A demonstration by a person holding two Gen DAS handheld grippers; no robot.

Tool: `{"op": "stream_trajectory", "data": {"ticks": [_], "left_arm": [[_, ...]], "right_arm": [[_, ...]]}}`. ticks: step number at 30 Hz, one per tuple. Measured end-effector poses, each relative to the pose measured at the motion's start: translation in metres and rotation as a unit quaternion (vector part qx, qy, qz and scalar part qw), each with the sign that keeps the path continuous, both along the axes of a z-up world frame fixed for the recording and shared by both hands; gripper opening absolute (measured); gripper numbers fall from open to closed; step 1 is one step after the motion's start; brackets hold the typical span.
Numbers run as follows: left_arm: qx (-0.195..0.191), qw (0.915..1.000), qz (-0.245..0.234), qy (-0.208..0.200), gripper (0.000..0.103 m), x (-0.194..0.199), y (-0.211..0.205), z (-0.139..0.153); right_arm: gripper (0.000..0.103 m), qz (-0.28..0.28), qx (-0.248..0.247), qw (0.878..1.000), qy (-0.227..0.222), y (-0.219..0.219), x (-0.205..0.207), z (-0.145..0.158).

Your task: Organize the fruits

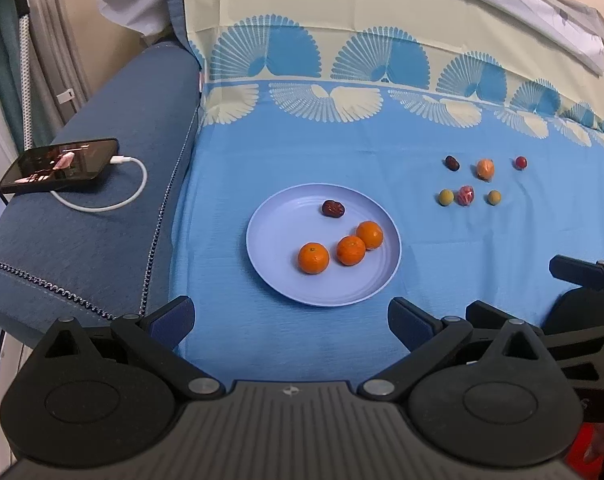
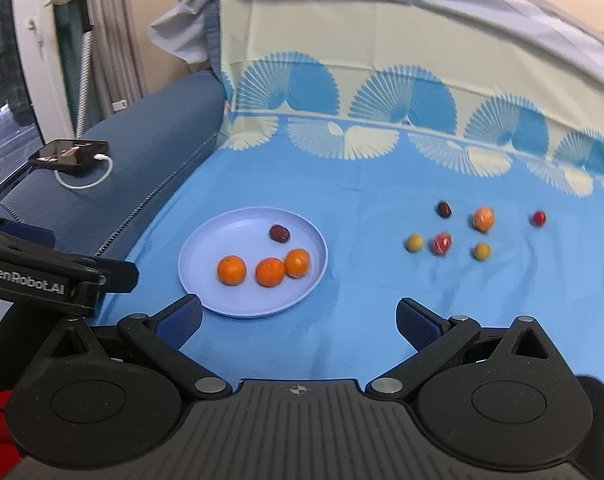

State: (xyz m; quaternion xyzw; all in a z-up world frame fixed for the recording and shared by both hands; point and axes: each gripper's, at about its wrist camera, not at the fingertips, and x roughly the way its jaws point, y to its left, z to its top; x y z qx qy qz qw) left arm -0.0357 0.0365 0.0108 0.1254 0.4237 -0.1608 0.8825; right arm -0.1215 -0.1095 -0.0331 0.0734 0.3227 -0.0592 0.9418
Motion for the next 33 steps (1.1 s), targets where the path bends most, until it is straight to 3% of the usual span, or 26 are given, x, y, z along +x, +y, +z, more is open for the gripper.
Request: {"op": "stream_trajectory", "data": {"ticks": [6,12,20,25,33], "left_arm": [[0.012,0.9998,-0.005,0.015,0.103,0.011,-0.014,-0.008],[0.028,0.9989,-0.029,0.026,0.103,0.032,-0.046,-0.015],[0.054,0.9923,-0.111,0.004,0.103,0.077,-0.131,-0.021],[0.067,0.9723,-0.224,-0.012,0.103,0.1,-0.202,-0.039],[0.118,0.9181,-0.378,-0.013,0.103,0.137,-0.3,-0.106]], "right_arm": [[0.102,-0.057,0.061,0.996,0.031,-0.033,0.012,-0.021],[0.102,-0.175,0.117,0.976,0.061,-0.09,0.02,-0.048],[0.102,-0.252,0.025,0.967,0.031,-0.16,0.049,-0.08],[0.102,-0.241,-0.015,0.97,0.034,-0.212,0.088,-0.103],[0.102,-0.211,0.019,0.976,0.054,-0.267,0.152,-0.146]]}}
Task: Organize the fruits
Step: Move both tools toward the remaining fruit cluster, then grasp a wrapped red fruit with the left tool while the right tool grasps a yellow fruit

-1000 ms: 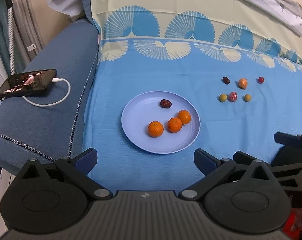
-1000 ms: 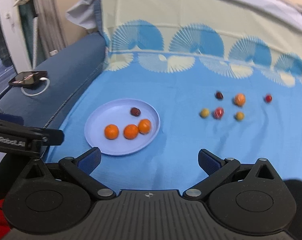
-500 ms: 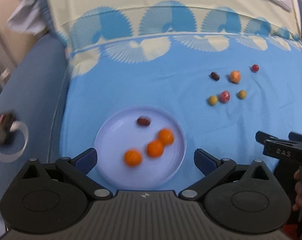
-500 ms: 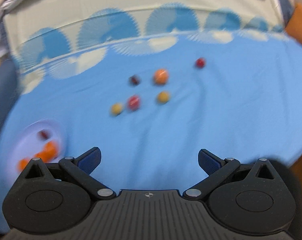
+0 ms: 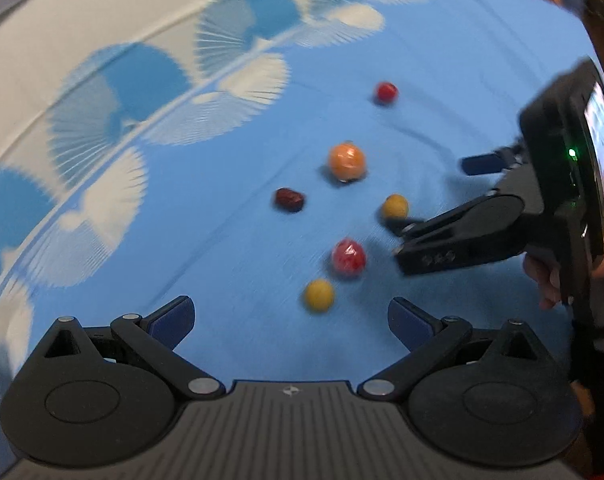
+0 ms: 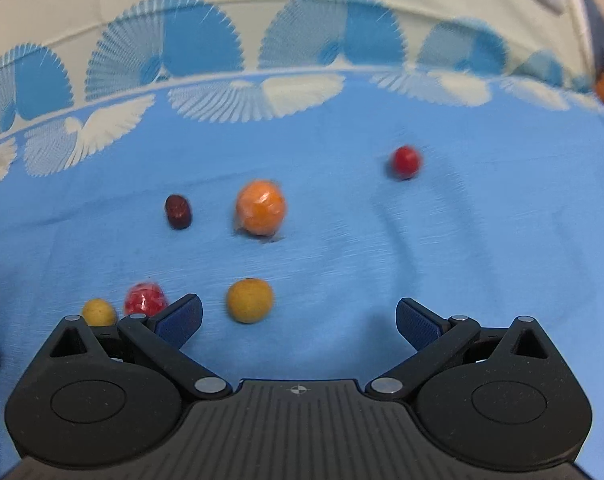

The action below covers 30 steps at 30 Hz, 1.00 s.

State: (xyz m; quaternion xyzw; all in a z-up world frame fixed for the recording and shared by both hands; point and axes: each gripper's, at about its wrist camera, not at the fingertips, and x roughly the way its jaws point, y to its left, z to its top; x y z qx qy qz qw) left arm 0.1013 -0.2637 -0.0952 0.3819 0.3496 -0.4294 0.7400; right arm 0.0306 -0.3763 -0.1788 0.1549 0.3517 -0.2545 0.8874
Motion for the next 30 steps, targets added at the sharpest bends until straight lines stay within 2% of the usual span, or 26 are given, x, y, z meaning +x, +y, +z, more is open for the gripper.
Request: {"op": "stream_trajectory", "data": {"ticks": [2,4,6,7,10,12,13,15,17,18,19,20,22,24,27,28,29,30], "left_arm": [[0.012,0.9995,-0.029,0.009,0.103,0.008,-0.017,-0.017],[0.017,0.9981,-0.054,0.023,0.103,0.012,-0.027,-0.029],[0.022,0.9958,-0.082,0.033,0.103,0.016,-0.04,-0.04],[0.027,0.9942,-0.097,0.038,0.103,0.017,-0.046,-0.047],[0.033,0.9907,-0.126,0.037,0.102,0.016,-0.062,-0.061],[0.035,0.9893,-0.135,0.041,0.097,0.016,-0.068,-0.068],[0.039,0.9885,-0.138,0.047,0.093,0.016,-0.07,-0.071],[0.051,0.9876,-0.139,0.053,0.078,0.017,-0.074,-0.076],[0.054,0.9856,-0.142,0.074,0.058,0.018,-0.076,-0.078],[0.051,0.9858,-0.14,0.077,0.052,0.018,-0.075,-0.076],[0.047,0.9874,-0.136,0.066,0.03,0.017,-0.075,-0.074],[0.045,0.9882,-0.133,0.062,0.031,0.018,-0.076,-0.071],[0.031,0.9906,-0.113,0.071,0.031,0.024,-0.076,-0.065],[0.03,0.9915,-0.106,0.07,0.031,0.026,-0.074,-0.061],[0.031,0.9932,-0.099,0.052,0.031,0.023,-0.07,-0.058],[0.031,0.9937,-0.095,0.051,0.031,0.022,-0.069,-0.057],[0.03,0.994,-0.091,0.052,0.031,0.022,-0.068,-0.057],[0.03,0.9944,-0.087,0.051,0.031,0.023,-0.068,-0.057]], "right_arm": [[0.101,0.007,-0.013,1.0,0.019,-0.002,0.01,-0.011],[0.101,0.005,-0.047,0.998,0.03,0.0,0.01,-0.013],[0.101,-0.025,-0.082,0.995,0.043,-0.002,0.006,-0.012],[0.1,-0.034,-0.084,0.995,0.044,-0.005,0.002,-0.014],[0.098,-0.043,-0.04,0.998,0.028,-0.019,-0.002,-0.016],[0.095,-0.036,-0.046,0.998,0.025,-0.02,-0.001,-0.016],[0.089,-0.032,-0.048,0.998,0.022,-0.019,-0.002,-0.015],[0.076,-0.035,-0.046,0.998,0.015,-0.02,-0.006,-0.013],[0.044,-0.049,-0.049,0.998,0.008,-0.022,-0.009,-0.012],[0.036,-0.059,-0.05,0.997,0.006,-0.025,-0.011,-0.011],[0.023,-0.069,-0.047,0.997,0.003,-0.029,-0.013,-0.011],[0.015,-0.079,-0.046,0.996,-0.001,-0.032,-0.015,-0.01],[0.016,-0.082,-0.042,0.996,0.0,-0.035,-0.015,-0.012],[0.017,-0.079,-0.06,0.995,0.007,-0.03,-0.013,-0.013],[0.035,-0.079,-0.093,0.992,0.019,-0.027,-0.006,-0.015],[0.047,-0.082,-0.1,0.991,0.02,-0.028,-0.005,-0.015],[0.055,-0.087,-0.105,0.99,0.021,-0.029,-0.004,-0.016],[0.055,-0.088,-0.107,0.99,0.019,-0.031,-0.003,-0.017]]}}
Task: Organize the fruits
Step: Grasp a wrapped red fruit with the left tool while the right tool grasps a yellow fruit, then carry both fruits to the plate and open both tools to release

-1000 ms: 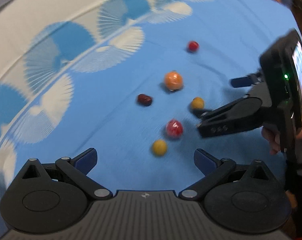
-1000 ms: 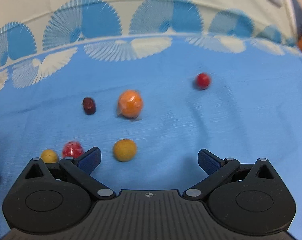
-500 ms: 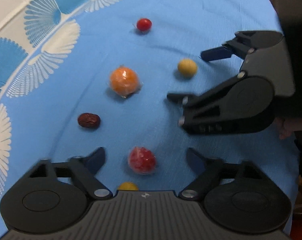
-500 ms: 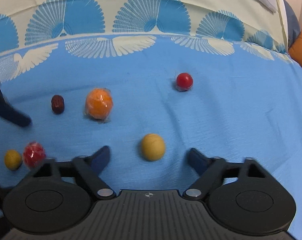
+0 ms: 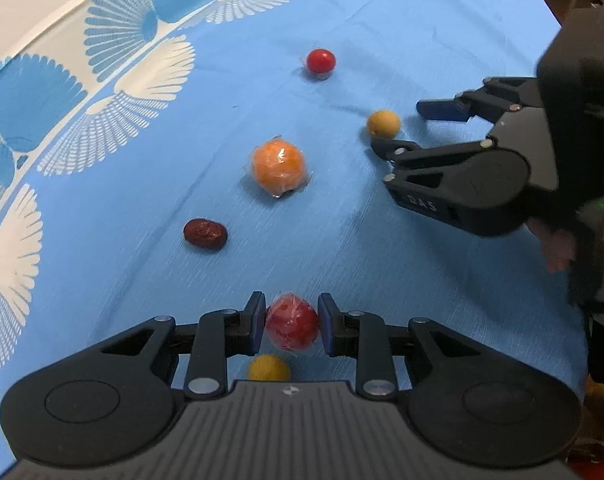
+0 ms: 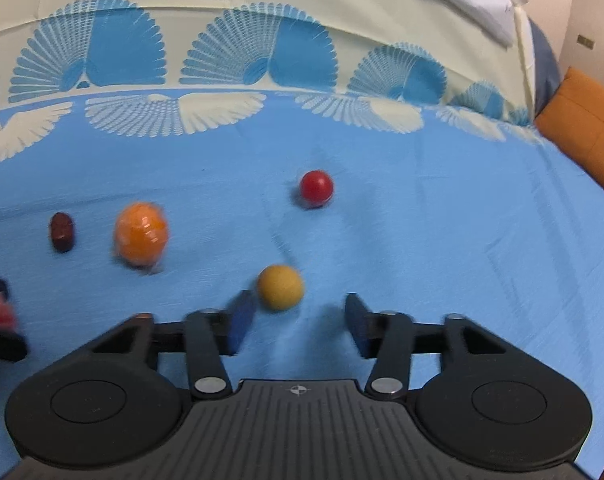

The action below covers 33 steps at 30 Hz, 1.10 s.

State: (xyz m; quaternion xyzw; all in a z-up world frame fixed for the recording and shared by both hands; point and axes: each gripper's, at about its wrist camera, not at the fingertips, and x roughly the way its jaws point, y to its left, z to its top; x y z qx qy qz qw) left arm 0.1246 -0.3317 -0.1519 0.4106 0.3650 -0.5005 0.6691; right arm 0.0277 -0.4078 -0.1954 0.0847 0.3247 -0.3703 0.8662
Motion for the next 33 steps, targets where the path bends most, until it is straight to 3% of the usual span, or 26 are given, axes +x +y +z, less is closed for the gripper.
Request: {"op": "stream_trajectory", "data": {"ticks": [3,4,7,11,16,19,22,26,33], "left_arm": [[-0.001,1.0,0.007,-0.003,0.031,0.001,-0.002,0.0],[-0.002,0.9999,0.009,-0.004,0.031,0.001,-0.003,-0.001],[-0.009,0.9996,0.026,-0.005,0.031,0.003,-0.004,0.005],[-0.034,0.9954,0.09,-0.009,0.031,0.01,0.005,0.03],[-0.074,0.98,0.184,-0.015,0.031,0.001,0.045,0.082],[-0.092,0.97,0.224,-0.019,0.031,-0.015,0.086,0.113],[-0.101,0.9585,0.266,-0.016,0.031,-0.033,0.132,0.137],[-0.108,0.9411,0.32,0.014,0.031,-0.063,0.19,0.154],[-0.114,0.9205,0.372,0.033,0.031,-0.125,0.264,0.159]], "right_arm": [[0.052,0.009,-0.005,1.0,-0.004,-0.005,0.004,-0.003],[0.028,0.024,0.0,1.0,-0.009,-0.006,0.006,-0.003],[0.027,0.016,0.004,1.0,-0.024,-0.008,0.003,0.0],[0.027,-0.07,-0.055,0.994,-0.07,-0.019,-0.016,0.012],[0.027,-0.134,-0.031,0.989,-0.056,-0.033,-0.033,0.009],[0.027,-0.139,-0.021,0.988,-0.062,-0.023,-0.053,0.029],[0.027,-0.099,-0.005,0.991,-0.09,0.006,-0.079,0.064],[0.028,0.012,0.035,0.991,-0.125,0.073,-0.12,0.111],[0.028,0.172,0.101,0.971,-0.135,0.186,-0.16,0.163]]}}
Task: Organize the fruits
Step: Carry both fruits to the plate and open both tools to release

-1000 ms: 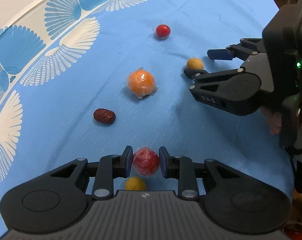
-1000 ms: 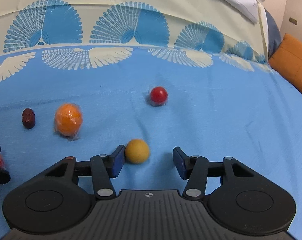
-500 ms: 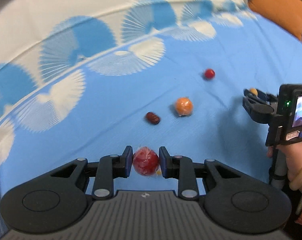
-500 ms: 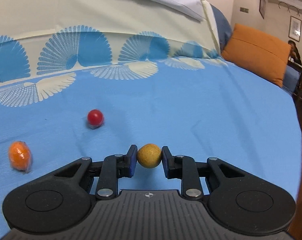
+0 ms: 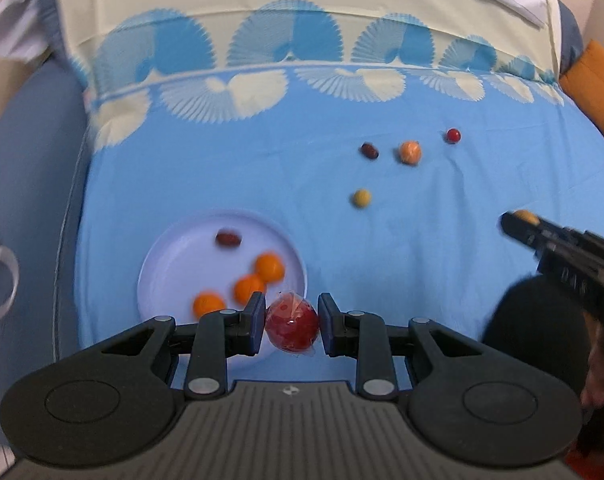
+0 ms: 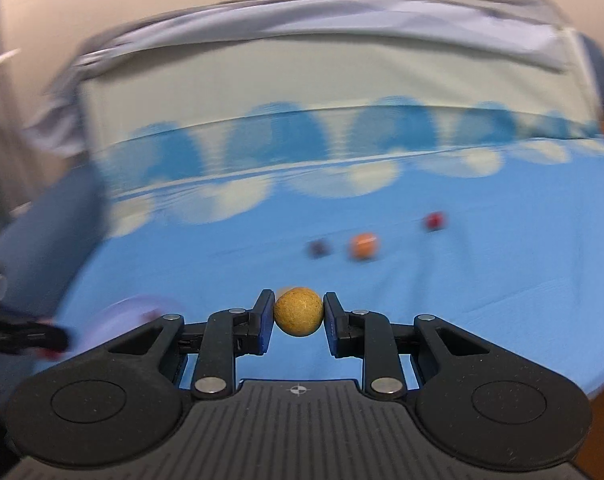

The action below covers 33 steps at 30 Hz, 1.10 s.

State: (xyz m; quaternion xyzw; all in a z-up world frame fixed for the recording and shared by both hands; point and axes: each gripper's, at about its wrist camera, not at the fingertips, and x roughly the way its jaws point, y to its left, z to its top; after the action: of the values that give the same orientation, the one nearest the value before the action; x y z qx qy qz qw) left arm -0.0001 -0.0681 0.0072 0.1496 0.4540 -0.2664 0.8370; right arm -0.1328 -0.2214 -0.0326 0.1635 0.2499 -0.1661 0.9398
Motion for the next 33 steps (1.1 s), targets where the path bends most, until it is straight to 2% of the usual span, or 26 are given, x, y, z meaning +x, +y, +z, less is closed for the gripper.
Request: {"op": "stream_trajectory", "data": {"ticks": [4,9,18,25,33], "left_arm": [[0.001,0.9995,0.03,-0.013,0.031,-0.026,0.037,0.008],[0.011,0.9969,0.073,-0.028,0.031,-0.047,0.07,0.013],[-0.003,0.9944,0.104,-0.014,0.031,-0.06,0.103,0.007],[-0.009,0.9941,0.105,-0.025,0.031,-0.062,0.108,0.009],[-0.011,0.9939,0.109,-0.018,0.031,-0.058,0.112,0.005]], "right_arm": [[0.028,0.081,-0.028,0.996,-0.002,0.055,-0.008,0.015],[0.028,0.133,-0.065,0.989,0.003,0.095,-0.017,0.025],[0.028,0.131,-0.096,0.987,0.007,0.121,-0.028,0.034],[0.028,0.139,-0.111,0.984,0.017,0.131,-0.027,0.035],[0.028,0.141,-0.112,0.983,0.029,0.132,-0.021,0.034]]}}
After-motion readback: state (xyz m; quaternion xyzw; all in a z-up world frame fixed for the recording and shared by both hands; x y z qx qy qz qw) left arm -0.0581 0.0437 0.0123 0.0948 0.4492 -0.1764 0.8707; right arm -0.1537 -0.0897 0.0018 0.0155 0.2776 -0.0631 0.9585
